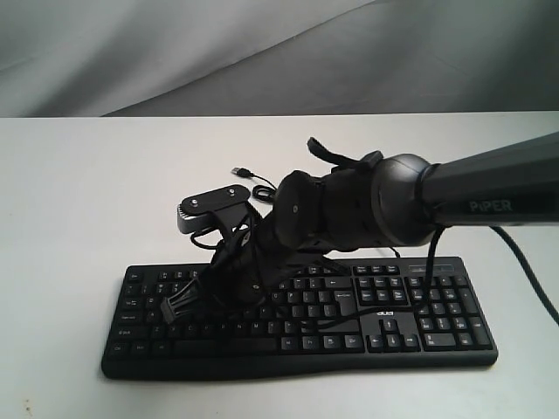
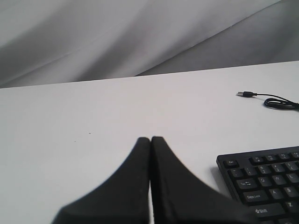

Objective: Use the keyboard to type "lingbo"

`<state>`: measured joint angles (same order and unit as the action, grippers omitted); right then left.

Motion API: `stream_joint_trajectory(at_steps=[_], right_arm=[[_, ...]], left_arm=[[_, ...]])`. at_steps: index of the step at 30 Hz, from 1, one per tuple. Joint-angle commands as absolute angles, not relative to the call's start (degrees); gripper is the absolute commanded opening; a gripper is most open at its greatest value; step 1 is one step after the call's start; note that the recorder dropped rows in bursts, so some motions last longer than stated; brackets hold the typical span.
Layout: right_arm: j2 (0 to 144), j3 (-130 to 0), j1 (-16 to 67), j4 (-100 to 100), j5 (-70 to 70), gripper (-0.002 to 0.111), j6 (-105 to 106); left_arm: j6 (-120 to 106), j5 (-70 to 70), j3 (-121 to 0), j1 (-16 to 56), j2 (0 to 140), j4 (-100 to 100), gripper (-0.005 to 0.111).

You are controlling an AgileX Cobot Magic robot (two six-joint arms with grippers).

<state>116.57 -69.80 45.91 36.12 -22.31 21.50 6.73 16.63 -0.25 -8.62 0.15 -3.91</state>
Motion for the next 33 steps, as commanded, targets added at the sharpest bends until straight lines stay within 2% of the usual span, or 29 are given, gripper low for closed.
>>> stream_joint_trajectory(at_steps=[1, 17, 33], right_arm=[[116.43, -70.15, 46.04, 36.62, -21.50, 0.000, 22.48], [118.43, -70.15, 46.04, 36.89, -22.19, 0.000, 22.22], [113.10, -70.05, 45.64, 32.52, -26.82, 0.000, 18.61]], left_arm=[[6.96, 16.36, 0.00, -8.73, 0.00, -3.45, 0.001], [6.96, 16.36, 0.00, -8.73, 0.00, -3.45, 0.001], [6.96, 16.36, 0.00, -8.73, 0.00, -3.45, 0.001]])
